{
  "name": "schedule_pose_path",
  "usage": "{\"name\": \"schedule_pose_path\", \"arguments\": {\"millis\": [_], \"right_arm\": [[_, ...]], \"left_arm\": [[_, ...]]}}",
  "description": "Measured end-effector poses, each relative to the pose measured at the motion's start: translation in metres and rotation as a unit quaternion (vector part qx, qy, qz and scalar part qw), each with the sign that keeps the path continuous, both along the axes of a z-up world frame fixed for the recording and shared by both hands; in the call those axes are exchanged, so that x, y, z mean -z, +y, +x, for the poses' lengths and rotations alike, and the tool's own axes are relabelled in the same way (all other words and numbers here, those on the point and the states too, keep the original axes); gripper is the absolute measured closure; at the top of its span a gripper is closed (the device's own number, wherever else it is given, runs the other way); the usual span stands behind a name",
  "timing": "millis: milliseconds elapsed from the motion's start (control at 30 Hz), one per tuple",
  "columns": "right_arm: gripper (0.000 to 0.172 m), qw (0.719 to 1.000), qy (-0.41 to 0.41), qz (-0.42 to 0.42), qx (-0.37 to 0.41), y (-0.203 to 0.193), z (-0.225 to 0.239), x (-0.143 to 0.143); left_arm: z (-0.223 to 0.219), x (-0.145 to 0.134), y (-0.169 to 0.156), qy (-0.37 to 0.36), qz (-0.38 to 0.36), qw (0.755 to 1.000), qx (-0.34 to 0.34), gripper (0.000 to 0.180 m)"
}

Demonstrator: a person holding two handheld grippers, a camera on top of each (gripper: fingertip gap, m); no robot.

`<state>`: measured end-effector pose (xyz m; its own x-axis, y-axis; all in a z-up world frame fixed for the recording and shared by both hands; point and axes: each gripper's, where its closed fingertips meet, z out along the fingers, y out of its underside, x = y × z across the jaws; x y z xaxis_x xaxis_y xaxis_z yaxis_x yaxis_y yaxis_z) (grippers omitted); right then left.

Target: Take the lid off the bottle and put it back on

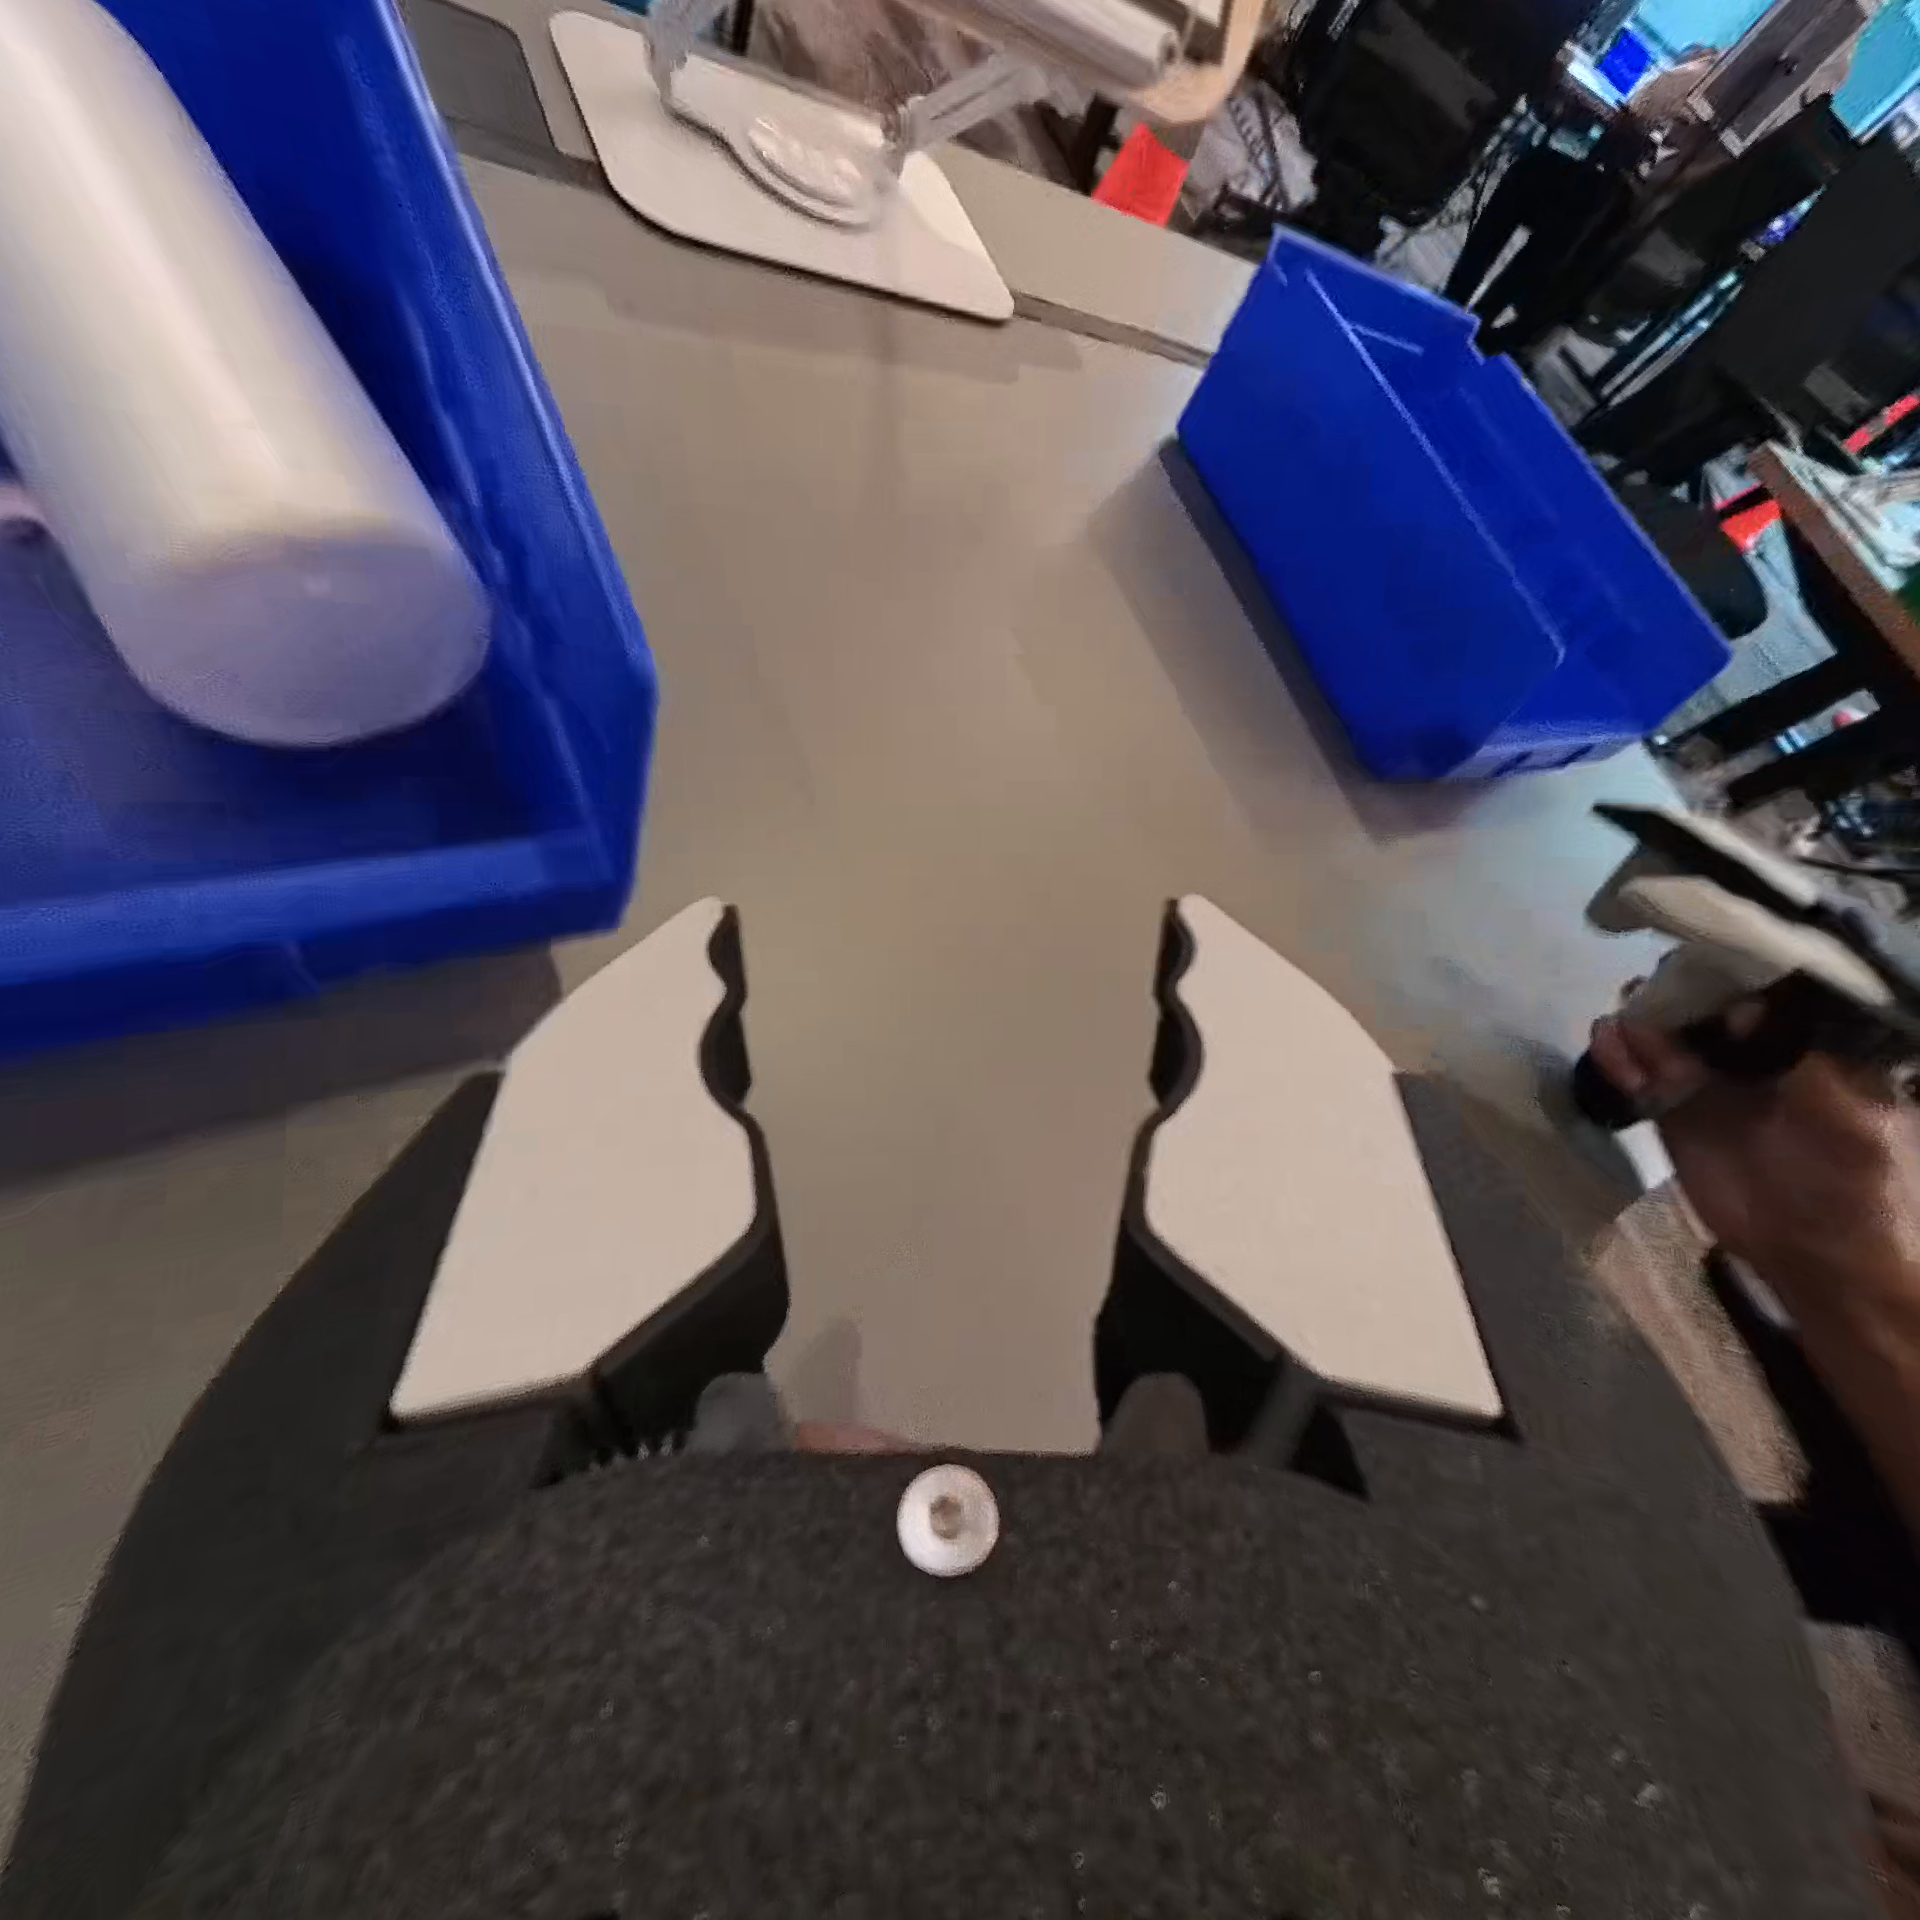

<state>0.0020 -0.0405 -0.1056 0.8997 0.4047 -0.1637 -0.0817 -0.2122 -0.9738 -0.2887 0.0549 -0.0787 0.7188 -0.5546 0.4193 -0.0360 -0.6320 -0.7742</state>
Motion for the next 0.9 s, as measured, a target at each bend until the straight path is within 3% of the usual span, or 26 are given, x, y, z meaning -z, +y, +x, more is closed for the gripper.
{"name": "schedule_pose_path", "arguments": {"millis": [133, 233, 333, 433, 567, 700, 900], "right_arm": [[0.117, 1.000, -0.007, -0.001, -0.006, -0.001, -0.004, 0.001], [0.117, 1.000, -0.019, 0.000, -0.008, -0.001, -0.007, 0.002], [0.117, 0.999, -0.030, -0.001, -0.011, -0.001, -0.009, 0.004], [0.116, 0.999, -0.038, 0.001, -0.013, -0.002, -0.011, 0.004], [0.116, 0.999, -0.042, 0.000, -0.020, -0.002, -0.013, 0.005], [0.116, 0.999, -0.033, 0.000, -0.021, -0.002, -0.012, 0.004], [0.116, 0.999, -0.027, 0.010, -0.020, -0.004, -0.011, 0.001]], "left_arm": [[-0.002, -0.043, 0.063, 0.013, -0.048, 0.999, -0.004, 0.080], [-0.009, -0.055, 0.124, 0.055, -0.107, 0.992, -0.048, 0.079], [-0.021, -0.051, 0.184, 0.123, -0.142, 0.977, -0.102, 0.075], [-0.031, -0.028, 0.226, 0.178, -0.195, 0.954, -0.146, 0.076], [-0.039, 0.015, 0.246, 0.191, -0.291, 0.918, -0.189, 0.077], [-0.054, 0.039, 0.264, 0.251, -0.305, 0.891, -0.222, 0.076], [-0.057, 0.072, 0.272, 0.293, -0.340, 0.867, -0.218, 0.074]]}}
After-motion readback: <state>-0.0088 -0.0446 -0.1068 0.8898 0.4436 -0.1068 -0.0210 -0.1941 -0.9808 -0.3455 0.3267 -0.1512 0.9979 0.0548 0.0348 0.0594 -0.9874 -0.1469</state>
